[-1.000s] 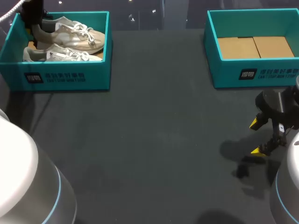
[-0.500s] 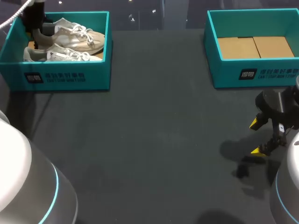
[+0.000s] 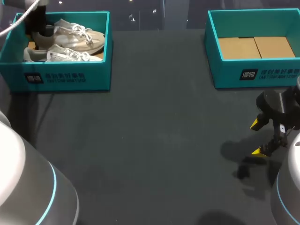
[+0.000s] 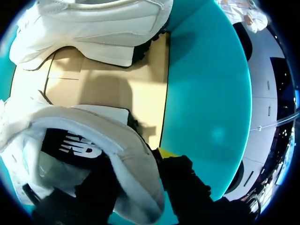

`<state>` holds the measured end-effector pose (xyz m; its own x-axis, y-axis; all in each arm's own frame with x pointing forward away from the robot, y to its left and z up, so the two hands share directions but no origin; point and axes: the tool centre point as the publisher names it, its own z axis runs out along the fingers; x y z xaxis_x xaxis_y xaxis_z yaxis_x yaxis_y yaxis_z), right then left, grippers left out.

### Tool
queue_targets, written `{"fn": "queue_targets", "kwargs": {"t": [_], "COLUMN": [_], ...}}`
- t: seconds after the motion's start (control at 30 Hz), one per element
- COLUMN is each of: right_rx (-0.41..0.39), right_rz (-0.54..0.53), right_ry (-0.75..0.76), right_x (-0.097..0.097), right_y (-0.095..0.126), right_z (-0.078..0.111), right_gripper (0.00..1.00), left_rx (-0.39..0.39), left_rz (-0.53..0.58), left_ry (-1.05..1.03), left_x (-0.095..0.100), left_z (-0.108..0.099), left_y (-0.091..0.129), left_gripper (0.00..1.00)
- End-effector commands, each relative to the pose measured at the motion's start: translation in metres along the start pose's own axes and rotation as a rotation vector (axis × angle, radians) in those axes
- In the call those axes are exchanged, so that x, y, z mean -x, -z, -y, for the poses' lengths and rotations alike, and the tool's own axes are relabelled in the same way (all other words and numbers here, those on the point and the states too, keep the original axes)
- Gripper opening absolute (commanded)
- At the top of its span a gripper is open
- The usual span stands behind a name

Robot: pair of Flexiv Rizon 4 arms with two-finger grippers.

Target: Take the shoe out of the shoebox, open the shoe tongue, remove and reinsert the insole, then place the shoe into the shoebox

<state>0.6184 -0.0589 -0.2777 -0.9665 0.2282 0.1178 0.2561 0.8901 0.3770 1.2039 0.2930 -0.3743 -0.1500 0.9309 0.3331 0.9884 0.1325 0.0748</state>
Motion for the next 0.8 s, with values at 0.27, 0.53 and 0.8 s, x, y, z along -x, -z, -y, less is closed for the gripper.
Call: {"fn": "queue_targets", "kwargs": {"t": [0.27,0.53,0.8], "right_rx": [-0.001,-0.001,-0.001], "right_rz": [0.002,0.002,0.002], "right_ry": [0.0,0.0,0.0], "right_x": [-0.001,-0.001,-0.001], "right_y": [0.0,0.0,0.0], "right_z": [0.0,0.0,0.0], "right_gripper": [1.0,1.0,1.0], "left_rx": [-0.023,-0.009,0.02], "left_rz": [0.029,0.112,0.192], "left_ry": [-0.011,-0.009,-0.004], "left_x": [-0.009,-0.02,-0.022], "left_z": [-0.005,0.003,0.016], "left_y": [0.004,0.032,0.07], "left_gripper": [0.67,1.0,1.0]}}
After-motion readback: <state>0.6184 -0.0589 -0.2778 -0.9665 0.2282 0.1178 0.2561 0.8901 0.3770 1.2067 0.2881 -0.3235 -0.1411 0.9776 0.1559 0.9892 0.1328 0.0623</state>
